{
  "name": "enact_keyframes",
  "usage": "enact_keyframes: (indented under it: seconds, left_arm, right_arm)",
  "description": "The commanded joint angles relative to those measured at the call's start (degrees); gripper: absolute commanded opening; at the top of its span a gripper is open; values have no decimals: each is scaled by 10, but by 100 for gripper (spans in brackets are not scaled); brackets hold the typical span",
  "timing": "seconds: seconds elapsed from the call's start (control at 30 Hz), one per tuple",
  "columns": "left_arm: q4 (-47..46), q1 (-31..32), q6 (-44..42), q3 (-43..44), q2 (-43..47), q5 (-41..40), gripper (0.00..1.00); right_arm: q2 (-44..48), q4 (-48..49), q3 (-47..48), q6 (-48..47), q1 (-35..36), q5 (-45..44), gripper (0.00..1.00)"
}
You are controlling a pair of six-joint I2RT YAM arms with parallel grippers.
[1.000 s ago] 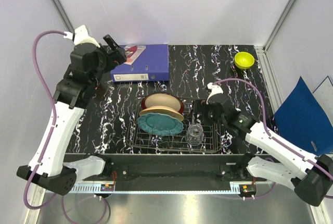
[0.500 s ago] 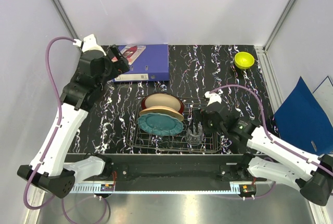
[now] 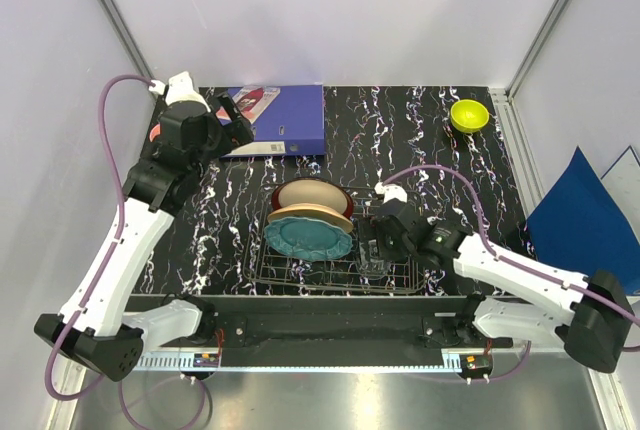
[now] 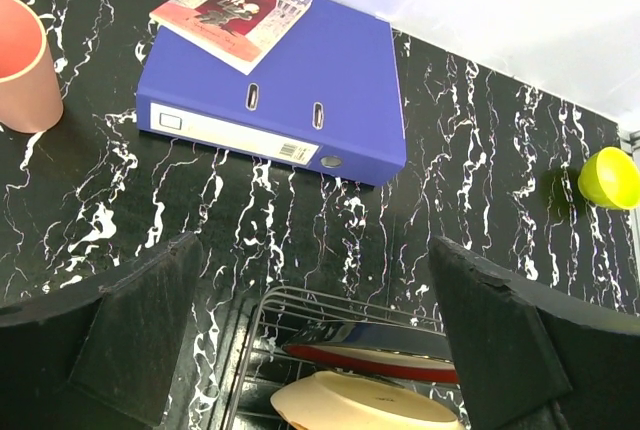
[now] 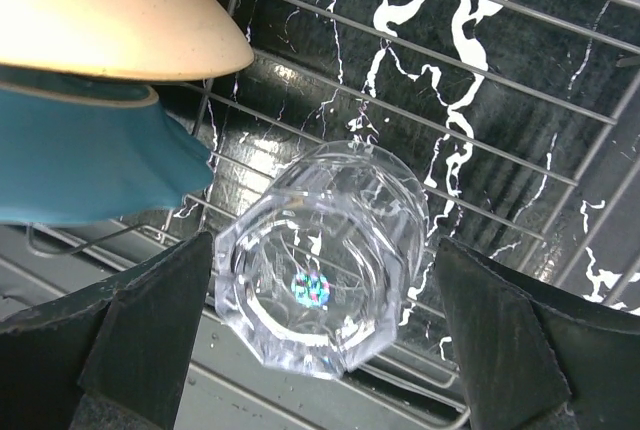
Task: Unload the mixed dishes from the dish rack
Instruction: Pick up the cup from the dish rack.
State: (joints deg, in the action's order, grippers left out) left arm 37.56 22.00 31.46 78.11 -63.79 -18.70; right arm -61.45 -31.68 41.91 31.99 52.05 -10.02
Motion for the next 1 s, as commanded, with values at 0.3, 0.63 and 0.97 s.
enact_keyframes:
  seconds: [0.3,0.63,0.97]
  left_arm:
    - [-39,5,-5,-26,22,-1,99]
    - [-44,5,-2,-26,22,5,99]
    - [-236,5,30,-123,72,205,99]
  right_arm:
    - [-12,22,3,12,10,-34,55]
    - [95,-103,132,-10,11,-86,18]
    - [193,43,175,-54,9,-269,0]
